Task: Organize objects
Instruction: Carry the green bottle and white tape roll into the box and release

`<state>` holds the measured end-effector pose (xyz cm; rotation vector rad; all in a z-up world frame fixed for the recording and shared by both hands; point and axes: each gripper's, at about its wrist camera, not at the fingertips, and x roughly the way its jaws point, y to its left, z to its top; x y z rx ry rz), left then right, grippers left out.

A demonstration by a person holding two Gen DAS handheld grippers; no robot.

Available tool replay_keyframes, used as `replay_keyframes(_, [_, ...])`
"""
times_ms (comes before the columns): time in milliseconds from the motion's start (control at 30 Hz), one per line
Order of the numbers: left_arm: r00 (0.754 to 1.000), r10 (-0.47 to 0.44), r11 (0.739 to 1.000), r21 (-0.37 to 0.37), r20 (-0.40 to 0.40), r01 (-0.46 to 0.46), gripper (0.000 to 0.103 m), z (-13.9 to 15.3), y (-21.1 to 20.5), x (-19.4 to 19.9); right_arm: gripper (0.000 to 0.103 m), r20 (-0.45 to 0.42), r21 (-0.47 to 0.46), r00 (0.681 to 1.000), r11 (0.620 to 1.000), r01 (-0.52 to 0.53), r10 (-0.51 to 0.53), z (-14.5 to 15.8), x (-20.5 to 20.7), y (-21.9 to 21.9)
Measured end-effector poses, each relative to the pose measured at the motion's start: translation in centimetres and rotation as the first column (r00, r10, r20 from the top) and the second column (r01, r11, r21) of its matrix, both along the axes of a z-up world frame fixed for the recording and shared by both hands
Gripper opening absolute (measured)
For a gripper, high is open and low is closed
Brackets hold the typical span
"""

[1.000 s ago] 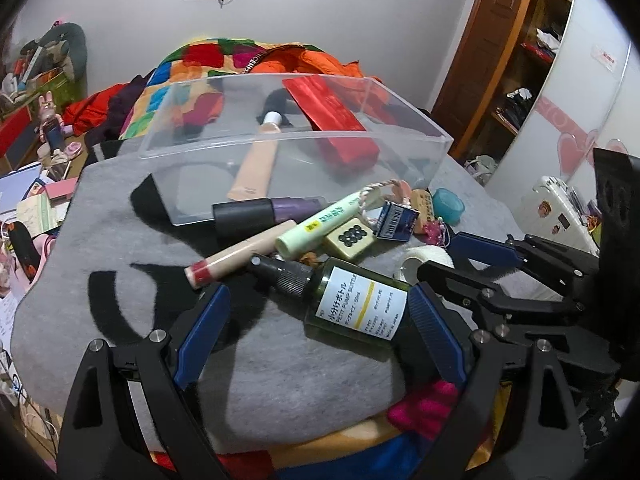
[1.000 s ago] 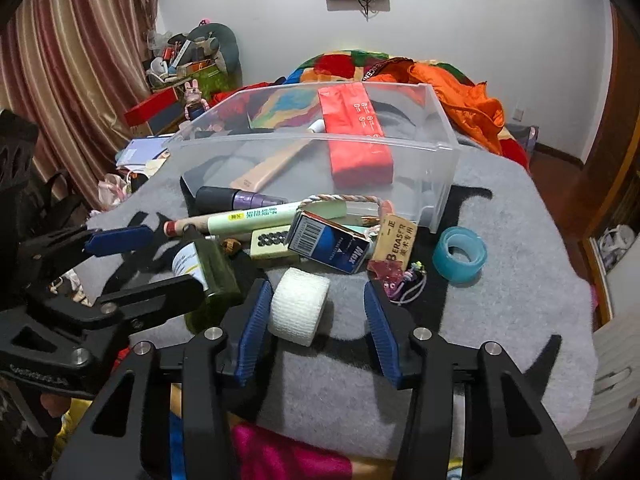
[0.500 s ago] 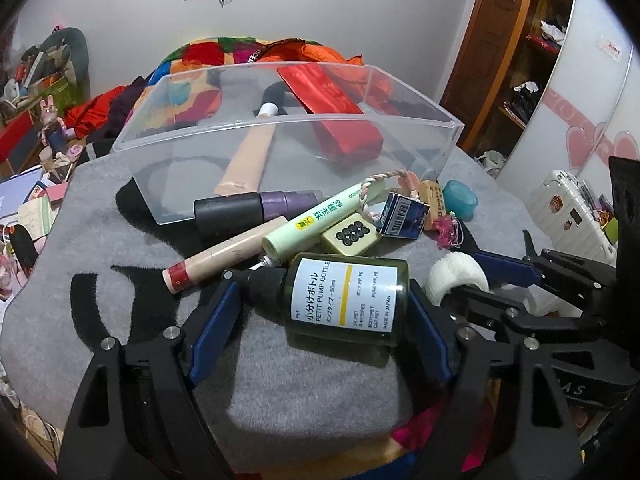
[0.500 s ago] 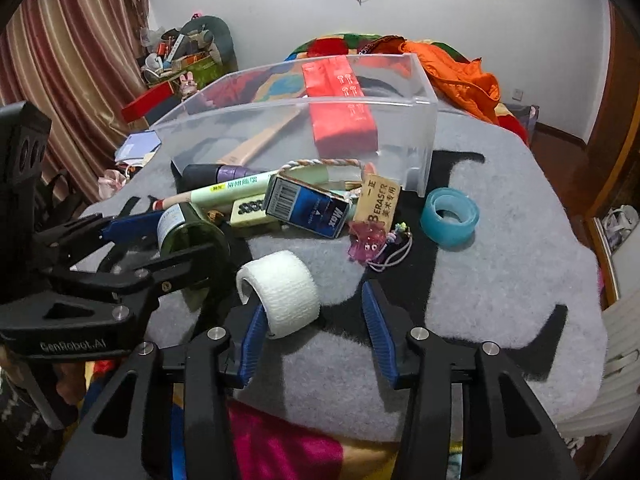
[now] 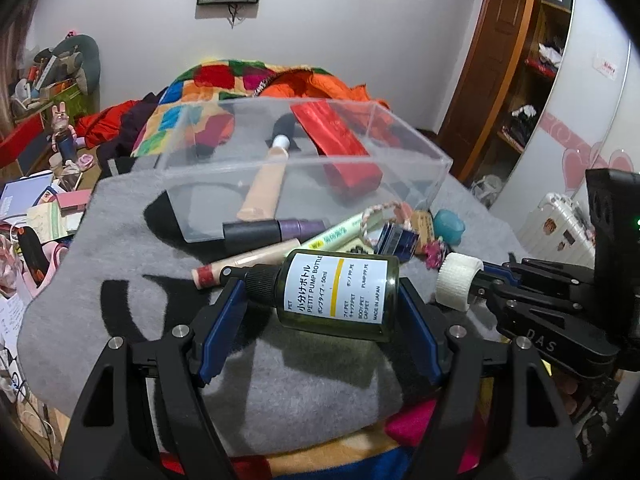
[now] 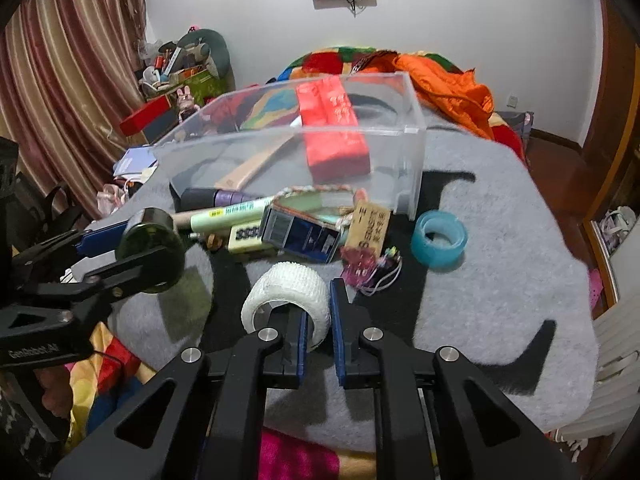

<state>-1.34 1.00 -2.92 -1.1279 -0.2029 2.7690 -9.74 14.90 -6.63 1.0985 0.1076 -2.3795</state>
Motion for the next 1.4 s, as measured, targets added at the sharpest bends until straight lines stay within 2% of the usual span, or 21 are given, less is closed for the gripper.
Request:
replay_keyframes(467, [0.989, 0.058, 0.998, -0.004, -0.137, -0.059, 0.074, 4.9, -2.4, -0.4, 0.009, -0.110, -0.046, 0.993, 0.999, 0.029, -0.034, 5.0, -1.8, 0.0])
replay_keyframes(867, [0.977, 0.086, 0.996, 0.020, -0.195, -0.084, 0.074, 7.4, -3.8, -2.5, 0.009, -0.185, -0.078, 0.982, 0.997, 0.016, -0.031, 8.1, -3.1, -0.8])
replay_keyframes(1067, [0.978, 0.096, 0.995, 0.001, -0.186, -0.098, 0.074, 7.3, -4.2, -4.6, 0.009, -0.187, -0.058, 0.982, 0.998, 0.025, -0.035, 7.9, -4.7, -1.8])
replay_keyframes(1400, [0.989, 0.090, 0.995, -0.042, -0.115, -0.096, 0.074, 4.6, -4.5, -8.3, 0.009, -0.078, -0.044, 0.996, 0.998, 0.037, -0.041, 5.0, -9.1, -3.7])
